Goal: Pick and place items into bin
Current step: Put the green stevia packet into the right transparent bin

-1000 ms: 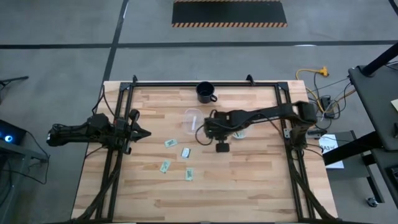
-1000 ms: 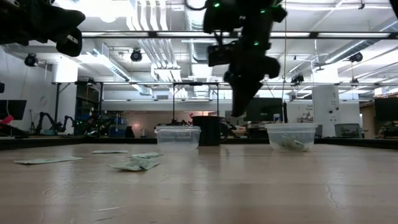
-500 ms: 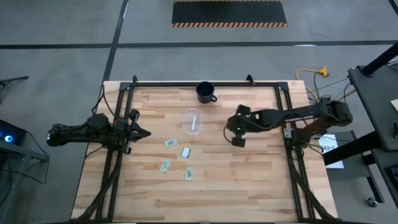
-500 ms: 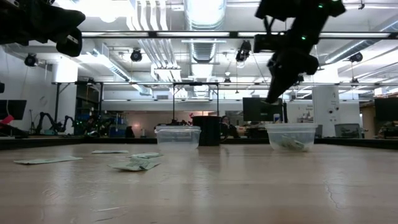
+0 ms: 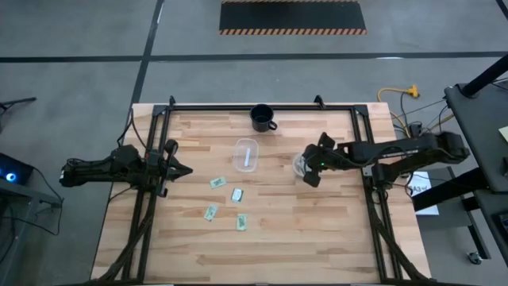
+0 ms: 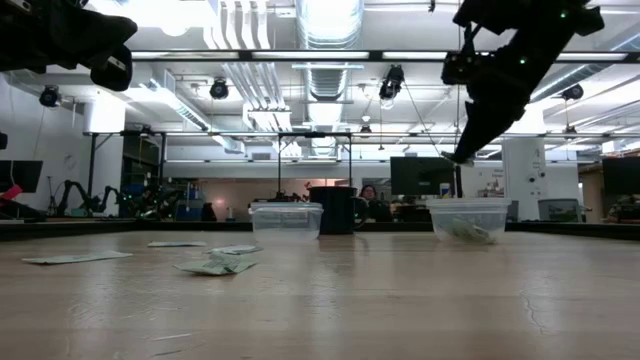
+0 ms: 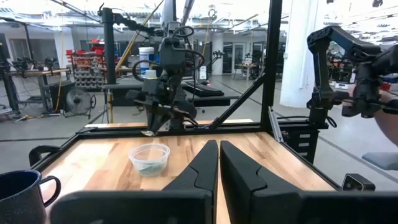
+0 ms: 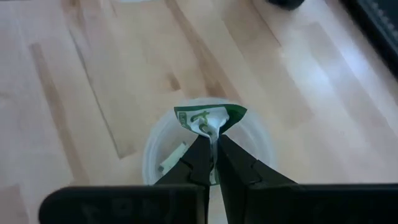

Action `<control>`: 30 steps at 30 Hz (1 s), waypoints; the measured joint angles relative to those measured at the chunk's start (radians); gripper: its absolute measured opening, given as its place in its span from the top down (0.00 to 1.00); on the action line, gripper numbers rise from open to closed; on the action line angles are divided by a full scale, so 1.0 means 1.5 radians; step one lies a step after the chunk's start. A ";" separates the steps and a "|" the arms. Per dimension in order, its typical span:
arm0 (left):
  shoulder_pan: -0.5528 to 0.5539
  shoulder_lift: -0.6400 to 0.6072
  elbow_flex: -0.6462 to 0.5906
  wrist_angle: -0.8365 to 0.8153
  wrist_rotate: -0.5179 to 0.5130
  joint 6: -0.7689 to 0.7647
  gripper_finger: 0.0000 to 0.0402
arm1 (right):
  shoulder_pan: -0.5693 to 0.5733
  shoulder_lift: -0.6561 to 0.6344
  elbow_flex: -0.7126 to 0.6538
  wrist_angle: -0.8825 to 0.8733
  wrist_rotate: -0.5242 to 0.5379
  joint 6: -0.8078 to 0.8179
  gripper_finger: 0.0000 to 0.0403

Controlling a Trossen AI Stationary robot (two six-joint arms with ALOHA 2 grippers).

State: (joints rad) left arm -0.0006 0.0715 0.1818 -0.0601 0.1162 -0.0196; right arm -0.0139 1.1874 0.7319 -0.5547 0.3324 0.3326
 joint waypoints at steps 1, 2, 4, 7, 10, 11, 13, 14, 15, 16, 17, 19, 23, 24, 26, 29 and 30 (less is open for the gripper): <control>0.000 0.000 0.000 0.000 0.000 0.000 1.00 | 0.000 -0.005 0.000 -0.009 -0.016 0.000 0.98; 0.000 0.000 0.000 0.000 0.000 0.000 1.00 | 0.000 -0.009 0.000 -0.018 -0.031 0.004 0.98; 0.000 0.000 0.000 0.000 0.000 0.000 1.00 | 0.001 -0.015 -0.001 -0.015 -0.030 0.032 0.98; 0.000 0.000 0.000 0.000 0.000 0.000 1.00 | -0.003 -0.015 0.003 -0.013 -0.002 0.024 0.98; 0.000 0.000 0.000 0.000 0.000 0.000 1.00 | -0.004 -0.016 0.012 -0.024 0.005 0.012 0.98; 0.000 0.000 0.000 0.000 0.000 0.000 1.00 | -0.004 -0.016 0.012 -0.024 0.005 0.009 0.98; 0.000 0.000 0.000 0.000 0.000 0.000 1.00 | -0.003 -0.015 0.013 -0.026 0.004 -0.005 0.98; 0.000 0.000 0.000 0.000 0.000 0.000 1.00 | -0.004 -0.015 0.013 -0.026 0.004 -0.006 0.98; 0.000 0.000 0.000 0.000 0.000 0.000 1.00 | -0.004 -0.015 0.013 -0.026 0.005 -0.006 0.98; 0.000 0.000 0.000 0.000 0.000 0.000 1.00 | -0.005 -0.015 0.013 -0.026 0.005 -0.007 0.98; 0.000 0.000 0.000 0.000 0.000 0.000 1.00 | -0.005 -0.015 0.013 -0.027 0.005 -0.008 0.98; 0.000 0.000 0.000 0.000 0.000 0.000 1.00 | -0.004 -0.015 0.013 -0.026 0.005 -0.010 0.98; 0.000 0.000 0.000 0.000 0.000 0.000 1.00 | -0.004 -0.015 0.013 -0.027 0.005 -0.009 0.96; 0.000 0.000 0.000 0.000 0.000 0.000 1.00 | -0.004 -0.015 0.013 -0.026 0.005 -0.009 0.95; 0.000 0.000 0.000 0.000 0.000 0.000 1.00 | -0.004 -0.014 0.013 -0.026 0.005 -0.009 0.94; 0.000 0.000 0.000 0.000 0.000 0.000 1.00 | -0.004 -0.014 0.013 -0.026 0.005 -0.007 0.92; 0.000 0.000 0.000 0.000 0.000 0.000 1.00 | -0.004 -0.014 0.013 -0.026 0.005 -0.007 0.91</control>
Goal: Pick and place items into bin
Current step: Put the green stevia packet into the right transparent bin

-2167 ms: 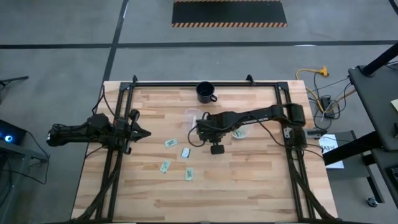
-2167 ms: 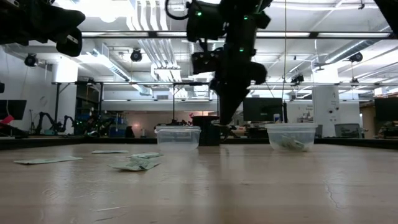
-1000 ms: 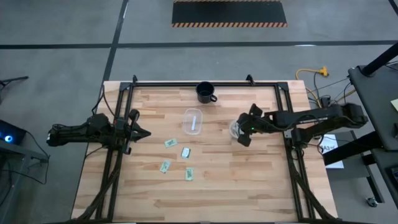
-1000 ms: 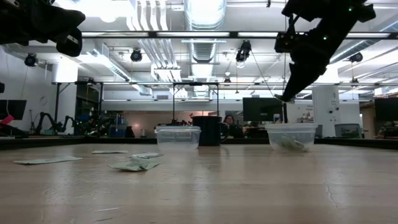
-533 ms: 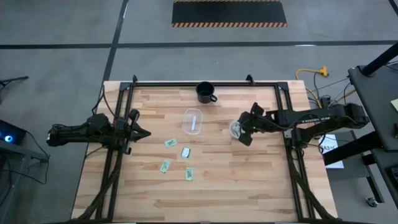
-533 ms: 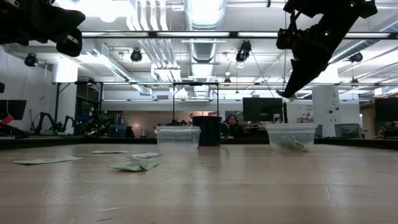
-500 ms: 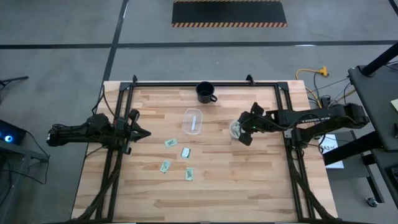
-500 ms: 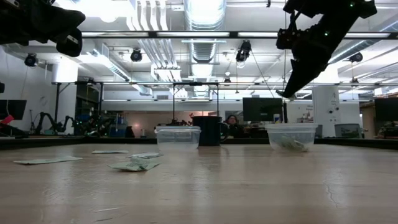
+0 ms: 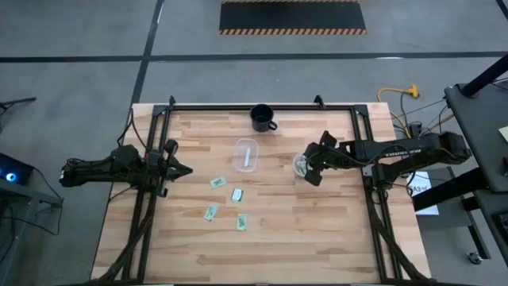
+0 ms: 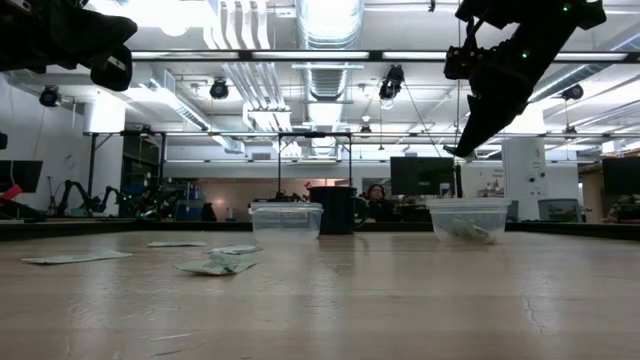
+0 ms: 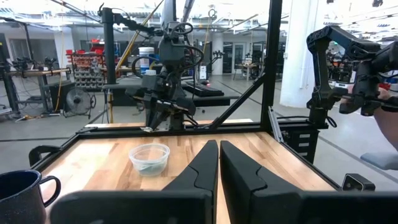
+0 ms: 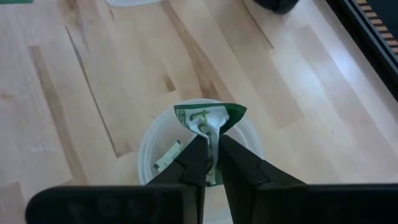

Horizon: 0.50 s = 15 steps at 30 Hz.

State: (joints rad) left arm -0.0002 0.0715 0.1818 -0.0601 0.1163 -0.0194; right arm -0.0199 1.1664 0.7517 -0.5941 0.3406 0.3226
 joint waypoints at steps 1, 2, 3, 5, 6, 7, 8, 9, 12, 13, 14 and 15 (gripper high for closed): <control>0.000 0.000 0.000 0.000 0.000 0.000 1.00 | 0.000 0.000 0.000 0.000 0.000 0.002 0.91; 0.000 0.000 0.000 0.000 0.000 0.000 1.00 | 0.000 0.000 0.000 0.000 0.000 0.005 0.90; 0.000 0.000 0.000 0.000 0.000 0.000 1.00 | 0.000 0.000 0.000 0.000 0.000 0.007 0.89; 0.000 0.000 0.000 0.000 0.000 0.000 1.00 | 0.000 0.000 0.000 0.000 0.000 0.007 0.88; 0.000 0.000 0.000 0.000 0.000 0.000 1.00 | 0.000 0.000 0.000 0.000 0.001 0.007 0.87; 0.000 0.000 0.000 0.000 0.000 0.000 1.00 | 0.000 0.000 0.000 0.000 0.001 0.007 0.86; 0.000 0.000 0.000 0.000 0.000 0.000 1.00 | 0.000 0.000 0.000 0.000 0.001 0.007 0.85; 0.000 0.000 0.000 0.000 0.000 0.000 1.00 | 0.000 0.000 0.000 0.000 0.001 0.007 0.84; 0.000 0.000 0.000 0.000 0.000 0.000 1.00 | 0.000 0.000 0.000 0.000 0.002 0.007 0.80; 0.000 0.000 0.000 0.000 0.000 0.000 1.00 | 0.000 0.000 0.000 0.000 0.002 0.007 0.79; 0.000 0.000 0.000 0.000 0.000 0.000 1.00 | 0.000 0.000 0.000 0.000 0.002 0.007 0.77; 0.000 0.000 0.000 0.000 0.000 0.000 1.00 | 0.000 0.000 0.000 0.000 0.002 0.007 0.76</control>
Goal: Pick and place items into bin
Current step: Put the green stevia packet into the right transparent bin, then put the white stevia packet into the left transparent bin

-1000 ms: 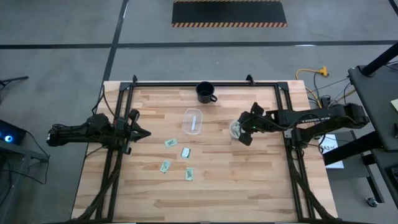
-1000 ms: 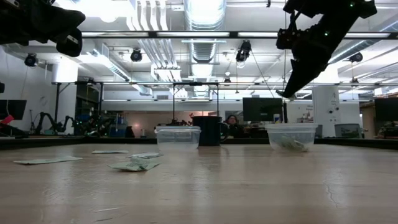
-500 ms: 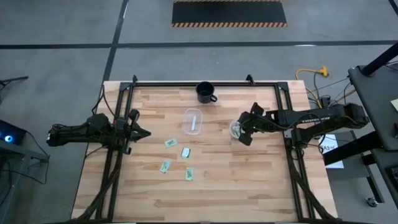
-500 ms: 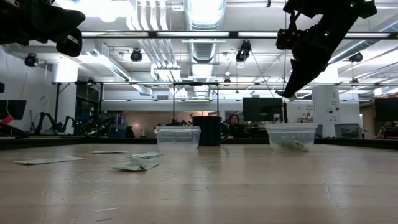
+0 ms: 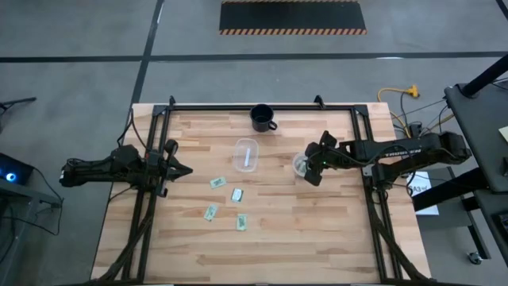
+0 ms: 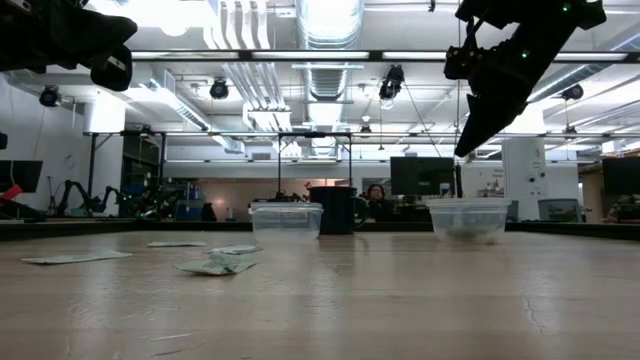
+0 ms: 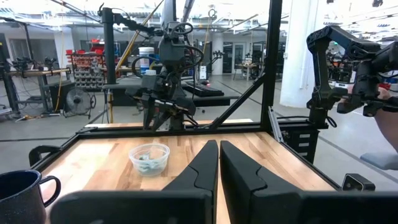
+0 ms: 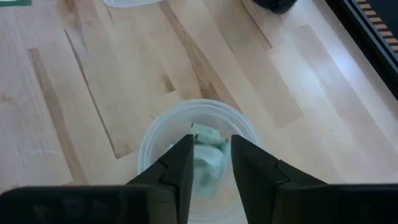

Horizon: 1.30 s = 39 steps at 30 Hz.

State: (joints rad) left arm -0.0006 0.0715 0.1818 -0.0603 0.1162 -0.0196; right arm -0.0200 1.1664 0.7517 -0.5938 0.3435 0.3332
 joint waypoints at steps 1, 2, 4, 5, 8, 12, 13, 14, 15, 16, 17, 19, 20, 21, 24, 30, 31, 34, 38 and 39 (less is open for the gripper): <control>0.000 0.000 0.000 0.000 0.000 0.000 1.00 | 0.000 0.000 0.000 0.000 0.000 0.000 0.75; 0.000 0.000 0.000 0.000 0.000 0.000 1.00 | 0.000 0.000 0.000 0.000 0.000 0.000 0.74; 0.000 0.000 0.000 0.000 0.000 0.000 1.00 | 0.000 0.000 0.000 0.000 0.000 0.000 0.71; 0.000 0.000 0.000 0.000 0.000 0.000 1.00 | 0.000 0.000 0.000 0.000 0.000 0.000 0.70; 0.000 0.000 0.000 0.000 0.000 0.000 1.00 | 0.000 0.000 0.000 0.001 0.000 -0.001 0.68; 0.000 0.000 0.000 0.000 0.000 0.000 1.00 | 0.000 0.000 0.000 0.001 0.000 -0.015 0.66; 0.000 0.000 0.000 0.000 0.000 0.000 1.00 | 0.000 0.000 0.000 0.001 0.000 -0.016 0.65; 0.000 0.000 0.000 0.000 0.000 0.000 1.00 | 0.000 0.000 0.000 0.001 0.000 -0.016 0.65; 0.000 0.000 0.000 0.000 0.000 0.000 1.00 | 0.000 0.000 0.000 0.001 0.000 -0.016 0.65; 0.000 0.000 0.000 0.000 0.000 0.000 1.00 | 0.000 0.000 0.000 0.001 0.000 -0.016 0.66; 0.000 0.000 0.000 0.000 0.000 0.000 1.00 | 0.000 0.000 0.000 0.002 0.000 -0.016 0.66; 0.000 0.000 0.000 0.000 0.000 0.000 1.00 | 0.000 0.000 0.000 0.009 0.000 -0.036 0.67; 0.000 0.000 0.000 0.000 0.000 0.000 1.00 | 0.000 0.000 -0.001 0.017 0.000 -0.052 0.68; 0.000 0.000 0.000 0.000 0.000 0.000 1.00 | 0.001 0.000 -0.003 0.032 -0.002 -0.072 0.68; 0.000 0.000 0.000 0.000 0.000 0.000 1.00 | 0.010 -0.006 -0.019 0.094 -0.022 -0.120 0.70; 0.000 0.000 0.000 0.000 0.000 0.000 1.00 | 0.012 -0.054 -0.070 0.221 -0.157 -0.193 0.73; 0.000 0.000 0.000 0.000 0.000 0.000 1.00 | 0.012 -0.066 -0.077 0.224 -0.167 -0.191 0.74; 0.000 0.000 0.000 0.000 0.000 0.000 1.00 | 0.012 -0.105 -0.101 0.227 -0.188 -0.170 0.75; 0.000 0.000 0.000 0.000 0.000 0.000 1.00 | 0.020 -0.165 -0.163 0.243 -0.201 -0.149 0.77; 0.000 0.000 0.000 0.000 0.000 0.000 1.00 | 0.022 -0.180 -0.184 0.254 -0.202 -0.149 0.78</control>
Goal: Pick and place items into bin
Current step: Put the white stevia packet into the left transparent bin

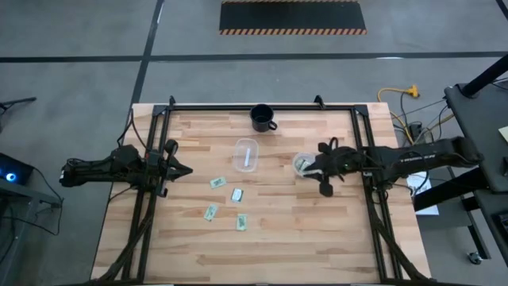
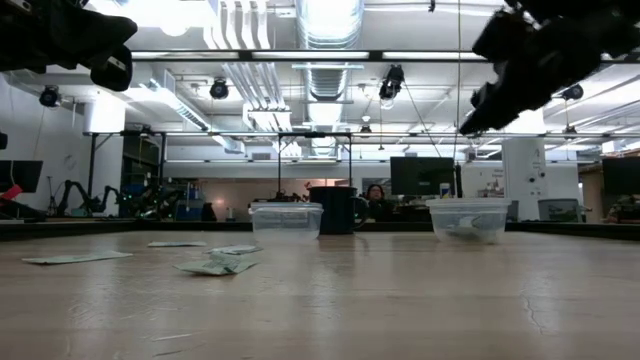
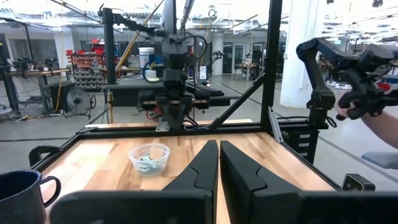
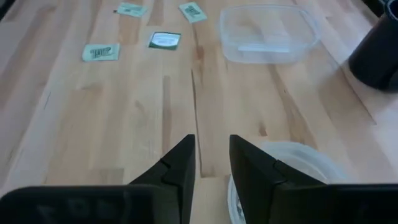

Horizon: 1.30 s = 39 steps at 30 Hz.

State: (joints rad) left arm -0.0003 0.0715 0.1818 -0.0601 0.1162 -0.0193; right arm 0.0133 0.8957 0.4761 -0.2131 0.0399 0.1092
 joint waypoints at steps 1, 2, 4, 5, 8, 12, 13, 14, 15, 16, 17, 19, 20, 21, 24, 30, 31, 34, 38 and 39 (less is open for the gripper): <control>0.000 0.000 0.000 0.000 0.000 0.000 1.00 | 0.002 -0.016 -0.020 0.015 0.000 0.000 0.78; 0.000 0.000 0.000 -0.001 0.000 0.000 1.00 | 0.002 -0.032 -0.039 0.031 0.000 0.000 0.79; 0.000 0.000 0.000 0.000 0.000 0.000 1.00 | 0.003 -0.068 -0.075 0.071 -0.003 0.003 0.80; 0.000 0.000 0.000 0.000 0.000 0.000 1.00 | 0.003 -0.085 -0.092 0.096 -0.010 0.002 0.80; 0.000 0.000 0.000 0.000 0.000 0.000 1.00 | 0.003 -0.136 -0.128 0.143 -0.036 -0.009 0.82; 0.000 -0.001 0.000 0.000 0.000 0.000 1.00 | 0.003 -0.205 -0.154 0.165 -0.050 -0.035 0.83; 0.000 0.000 0.000 0.000 0.000 0.000 1.00 | 0.003 -0.221 -0.158 0.165 -0.050 -0.038 0.83; 0.000 0.000 0.000 0.000 0.000 0.000 1.00 | 0.003 -0.238 -0.162 0.165 -0.050 -0.041 0.83; 0.000 0.000 0.000 0.000 0.000 0.000 1.00 | 0.003 -0.255 -0.166 0.166 -0.051 -0.043 0.83; 0.000 0.000 0.000 0.000 0.000 0.000 1.00 | 0.003 -0.272 -0.171 0.168 -0.051 -0.047 0.83; 0.000 0.000 0.000 0.000 0.000 0.000 1.00 | 0.003 -0.288 -0.177 0.168 -0.051 -0.053 0.83; 0.000 0.000 0.000 0.004 0.000 0.000 1.00 | 0.003 -0.317 -0.190 0.176 -0.050 -0.061 0.83; 0.000 -0.001 0.000 0.005 0.000 0.000 1.00 | 0.003 -0.332 -0.197 0.181 -0.050 -0.065 0.83; 0.000 -0.002 0.000 0.005 0.000 0.000 1.00 | 0.003 -0.348 -0.204 0.193 -0.050 -0.069 0.83; 0.000 -0.002 0.000 0.007 0.000 0.000 1.00 | 0.003 -0.389 -0.221 0.239 -0.050 -0.074 0.84; 0.000 0.000 0.000 0.056 0.000 0.000 1.00 | 0.003 -0.458 -0.247 0.278 -0.050 -0.095 0.84; 0.000 0.000 0.000 0.067 0.000 0.000 1.00 | 0.003 -0.466 -0.251 0.276 -0.050 -0.097 0.84; 0.000 0.000 0.000 0.082 0.000 -0.001 1.00 | 0.002 -0.487 -0.262 0.275 -0.046 -0.106 0.84; 0.000 0.010 0.000 0.083 0.000 -0.084 1.00 | 0.002 -0.517 -0.284 0.315 -0.042 -0.111 0.85; 0.000 0.015 -0.002 0.083 0.001 -0.116 1.00 | 0.002 -0.526 -0.291 0.327 -0.042 -0.111 0.85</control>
State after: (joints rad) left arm -0.0006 0.0942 0.1780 0.0650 0.1172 -0.1934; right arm 0.0170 0.1070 0.0390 0.2771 -0.0229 -0.0567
